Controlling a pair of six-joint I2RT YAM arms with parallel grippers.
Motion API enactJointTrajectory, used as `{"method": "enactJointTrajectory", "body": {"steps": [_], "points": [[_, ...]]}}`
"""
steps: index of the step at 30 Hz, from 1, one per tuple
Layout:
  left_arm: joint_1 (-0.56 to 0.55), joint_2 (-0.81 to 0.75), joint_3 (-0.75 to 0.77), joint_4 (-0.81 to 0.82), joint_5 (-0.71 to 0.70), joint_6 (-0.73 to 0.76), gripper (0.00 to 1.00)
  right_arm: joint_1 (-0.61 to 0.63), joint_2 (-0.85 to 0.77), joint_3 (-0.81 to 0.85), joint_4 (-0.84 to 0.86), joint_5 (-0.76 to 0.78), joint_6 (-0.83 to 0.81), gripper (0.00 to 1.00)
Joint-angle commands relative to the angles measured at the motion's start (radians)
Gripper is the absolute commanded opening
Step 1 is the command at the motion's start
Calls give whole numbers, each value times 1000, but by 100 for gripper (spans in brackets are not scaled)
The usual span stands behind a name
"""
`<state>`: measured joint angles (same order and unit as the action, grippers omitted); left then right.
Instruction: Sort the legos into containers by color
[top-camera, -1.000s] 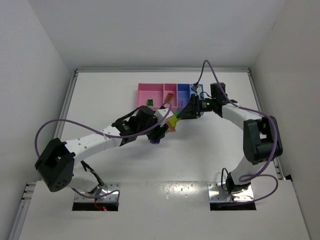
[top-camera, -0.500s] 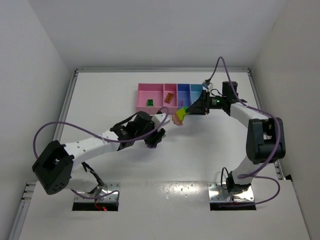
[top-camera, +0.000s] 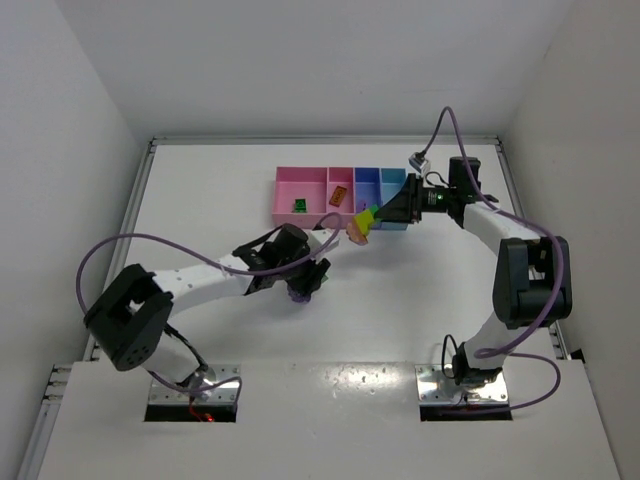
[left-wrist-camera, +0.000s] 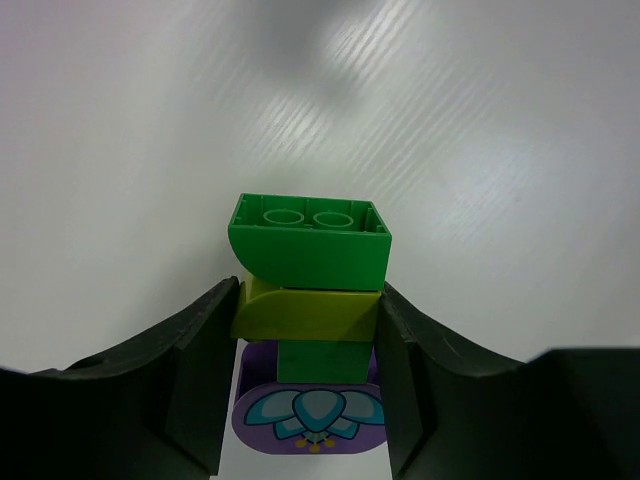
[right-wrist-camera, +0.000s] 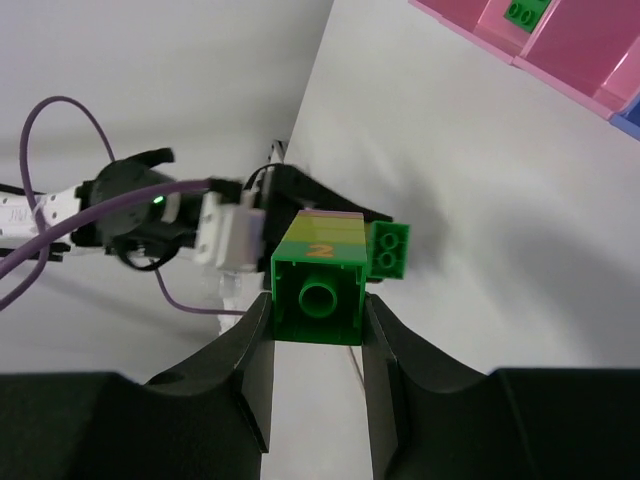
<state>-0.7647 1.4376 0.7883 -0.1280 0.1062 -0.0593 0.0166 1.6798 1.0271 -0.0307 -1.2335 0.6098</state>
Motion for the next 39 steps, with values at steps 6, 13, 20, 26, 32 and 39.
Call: {"method": "enactJointTrajectory", "body": {"steps": [6, 13, 20, 26, 32, 39], "points": [[128, 125, 74, 1, 212, -79, 68, 6, -66, 1, 11, -56, -39, 0], [321, 150, 238, -62, 807, -2, 86, 6, -84, -38, 11, -113, -51, 0], [416, 236, 466, -62, 1089, -88, 86, 49, -115, -56, 40, -181, -51, 0], [426, 325, 536, -62, 1216, -119, 83, 97, -126, -56, 60, -192, -51, 0], [392, 345, 545, -62, 1279, -119, 82, 118, -126, -29, 69, -192, -51, 0], [372, 345, 554, -62, 1334, -119, 80, 138, -106, -9, 87, -192, -51, 0]]}}
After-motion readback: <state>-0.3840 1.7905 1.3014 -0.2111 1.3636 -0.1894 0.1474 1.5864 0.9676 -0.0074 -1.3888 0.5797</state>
